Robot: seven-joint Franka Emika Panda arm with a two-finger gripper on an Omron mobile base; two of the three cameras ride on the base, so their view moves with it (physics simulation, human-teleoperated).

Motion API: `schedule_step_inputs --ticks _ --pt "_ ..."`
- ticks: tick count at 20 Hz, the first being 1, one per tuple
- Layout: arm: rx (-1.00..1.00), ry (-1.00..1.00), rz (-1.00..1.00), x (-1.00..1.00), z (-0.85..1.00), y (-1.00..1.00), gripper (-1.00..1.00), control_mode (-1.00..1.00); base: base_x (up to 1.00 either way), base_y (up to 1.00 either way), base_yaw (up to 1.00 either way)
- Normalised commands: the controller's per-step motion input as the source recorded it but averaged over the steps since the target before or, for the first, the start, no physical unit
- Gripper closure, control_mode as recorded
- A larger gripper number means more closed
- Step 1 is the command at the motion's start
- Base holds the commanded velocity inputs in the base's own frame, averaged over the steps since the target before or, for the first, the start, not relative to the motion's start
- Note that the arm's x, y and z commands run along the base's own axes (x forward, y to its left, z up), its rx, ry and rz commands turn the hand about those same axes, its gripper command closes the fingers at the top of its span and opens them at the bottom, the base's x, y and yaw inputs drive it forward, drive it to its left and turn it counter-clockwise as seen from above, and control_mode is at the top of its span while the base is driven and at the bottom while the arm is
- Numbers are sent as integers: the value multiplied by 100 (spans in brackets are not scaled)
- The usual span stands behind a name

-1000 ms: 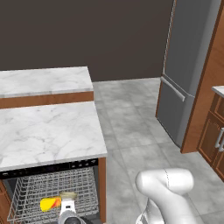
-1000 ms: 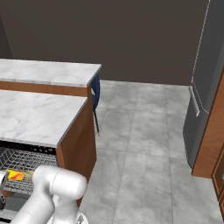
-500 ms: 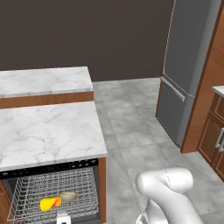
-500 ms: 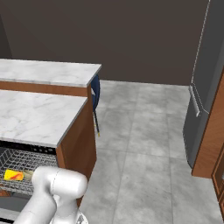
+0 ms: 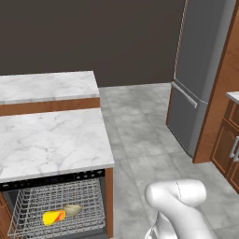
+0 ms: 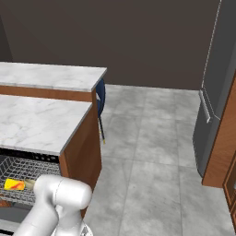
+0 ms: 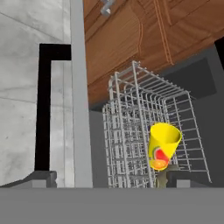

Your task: Pick up the cup and bowl from the counter, place them in the dishwasher, and close the dishwasher door.

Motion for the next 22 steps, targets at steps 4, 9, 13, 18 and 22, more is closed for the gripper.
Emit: schedule_step_inputs --ticks 4,9,13,18,22 --pt "-1 -7 2 -36 -31 26 -100 -100 0 0 0" --pt "-4 -14 4 -48 -42 8 -100 -100 0 0 0" --pt "-8 -17 2 -36 -52 0 -100 -100 0 0 0" --pt "-5 -15 1 -9 -40 0 -100 -100 0 0 0" --pt "-5 -11 0 0 -41 0 -100 -100 0 0 0"
